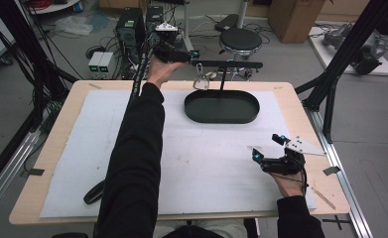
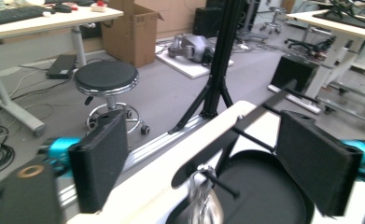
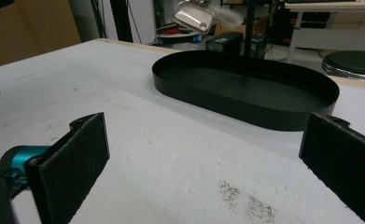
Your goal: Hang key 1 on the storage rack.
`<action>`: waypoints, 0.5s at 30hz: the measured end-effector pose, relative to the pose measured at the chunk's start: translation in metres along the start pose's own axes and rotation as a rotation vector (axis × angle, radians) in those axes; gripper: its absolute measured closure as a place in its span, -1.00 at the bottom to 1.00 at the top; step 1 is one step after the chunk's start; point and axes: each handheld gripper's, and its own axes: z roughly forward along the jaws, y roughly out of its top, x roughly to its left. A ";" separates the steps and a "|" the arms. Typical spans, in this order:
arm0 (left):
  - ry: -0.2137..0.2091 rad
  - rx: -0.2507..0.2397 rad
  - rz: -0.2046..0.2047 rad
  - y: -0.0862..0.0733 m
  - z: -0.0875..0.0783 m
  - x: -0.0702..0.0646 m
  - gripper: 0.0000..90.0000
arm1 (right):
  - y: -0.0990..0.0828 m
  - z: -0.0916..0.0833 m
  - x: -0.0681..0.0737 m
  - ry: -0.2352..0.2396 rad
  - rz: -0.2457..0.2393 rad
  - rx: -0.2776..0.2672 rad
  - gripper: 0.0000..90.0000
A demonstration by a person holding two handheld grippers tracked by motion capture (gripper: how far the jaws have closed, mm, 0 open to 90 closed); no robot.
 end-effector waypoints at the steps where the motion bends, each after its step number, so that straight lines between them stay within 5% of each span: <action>1: -0.013 0.009 -0.005 -0.001 -0.002 0.001 -0.78 | 0.000 0.000 0.000 0.000 0.001 0.000 -0.98; 4: -0.023 0.064 0.008 -0.005 -0.009 0.001 -0.96 | 0.000 0.001 0.000 0.000 -0.007 -0.005 -0.98; 15: -0.061 0.209 0.113 -0.023 -0.037 -0.017 -0.96 | 0.001 0.004 0.003 0.012 -0.013 0.003 -0.98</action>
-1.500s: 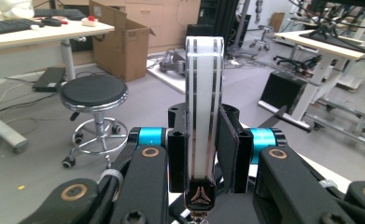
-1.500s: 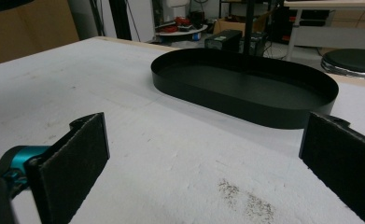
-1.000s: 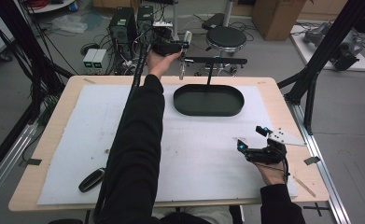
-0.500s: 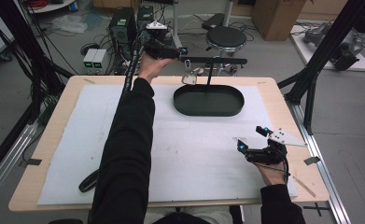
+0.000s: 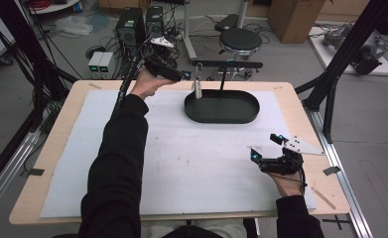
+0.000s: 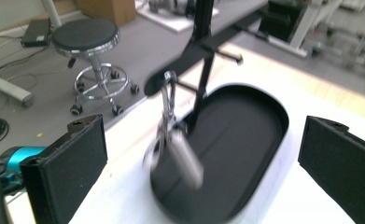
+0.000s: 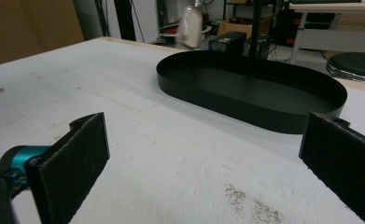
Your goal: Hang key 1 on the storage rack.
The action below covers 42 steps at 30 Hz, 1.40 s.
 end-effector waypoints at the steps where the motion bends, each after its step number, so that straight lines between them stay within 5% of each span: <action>1: 0.002 0.000 0.007 -0.001 -0.003 -0.002 -0.96 | 0.000 0.000 0.000 0.000 0.001 0.000 -0.98; 10: 0.031 -0.010 0.024 -0.009 -0.033 -0.007 -0.96 | 0.000 0.000 -0.001 -0.001 0.006 -0.004 -0.98; 22: 0.036 0.023 -0.006 -0.040 -0.053 -0.002 -0.96 | 0.000 0.001 -0.002 -0.002 0.007 0.008 -0.98; 42: 0.060 0.063 -0.001 -0.077 -0.089 -0.004 -0.96 | -0.001 0.003 -0.001 -0.008 0.003 0.022 -0.98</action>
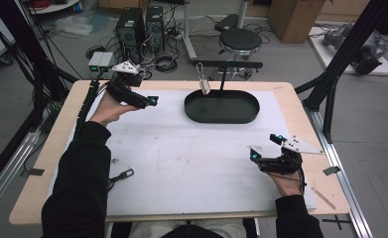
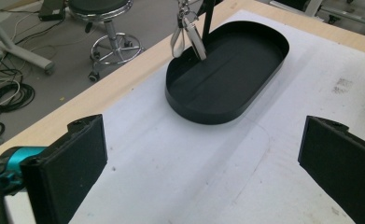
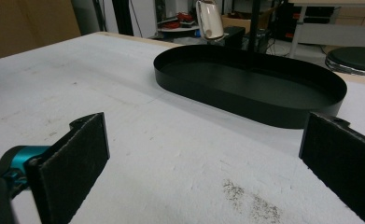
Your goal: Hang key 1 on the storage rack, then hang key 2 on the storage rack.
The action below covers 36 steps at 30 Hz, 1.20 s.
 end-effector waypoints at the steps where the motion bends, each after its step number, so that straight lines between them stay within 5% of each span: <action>1: 0.001 0.000 -0.002 -0.002 -0.002 0.000 -0.96 | 0.000 0.000 0.000 0.000 0.000 0.001 -0.98; 19: 0.049 0.040 -0.001 -0.051 -0.044 -0.008 -0.96 | -0.001 0.000 0.000 -0.009 -0.008 0.004 -0.98; 26: 0.040 0.094 0.001 -0.070 -0.050 -0.016 -0.96 | -0.001 0.001 0.001 -0.008 -0.006 0.008 -0.98; 36: 0.056 0.084 -0.009 -0.093 -0.060 -0.023 -0.96 | -0.001 0.003 0.002 -0.004 -0.008 0.018 -0.98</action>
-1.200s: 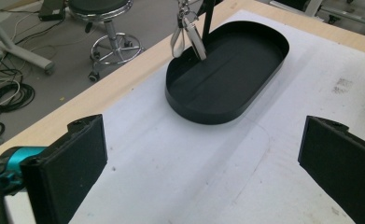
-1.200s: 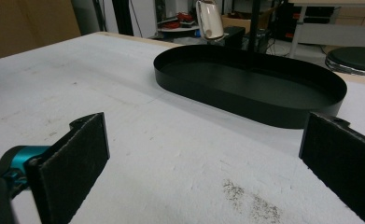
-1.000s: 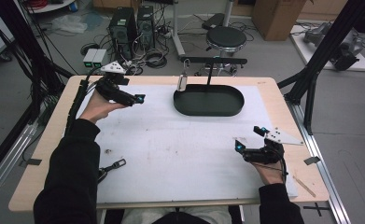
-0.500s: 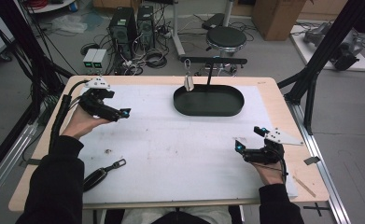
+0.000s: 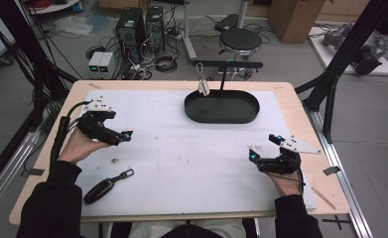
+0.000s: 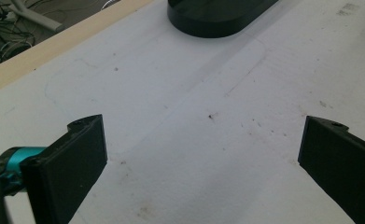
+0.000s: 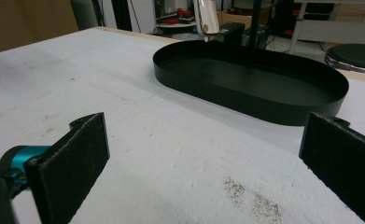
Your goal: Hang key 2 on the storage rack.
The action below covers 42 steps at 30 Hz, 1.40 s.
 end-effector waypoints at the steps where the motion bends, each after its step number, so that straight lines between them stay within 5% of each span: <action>1: 0.004 -0.001 -0.003 -0.002 -0.001 0.000 -0.96 | 0.000 0.000 0.000 -0.001 -0.002 0.000 -0.98; 18: 0.032 0.087 0.006 -0.036 -0.009 -0.016 -0.96 | 0.000 0.000 0.000 -0.003 -0.002 0.001 -0.98; 30: -0.029 0.200 -0.012 -0.060 -0.006 -0.025 -0.94 | 0.000 0.001 0.000 -0.003 0.002 0.011 -0.98; 42: -0.129 0.332 -0.031 -0.080 -0.006 -0.035 -0.60 | -0.001 0.002 0.000 -0.002 -0.009 0.010 -0.98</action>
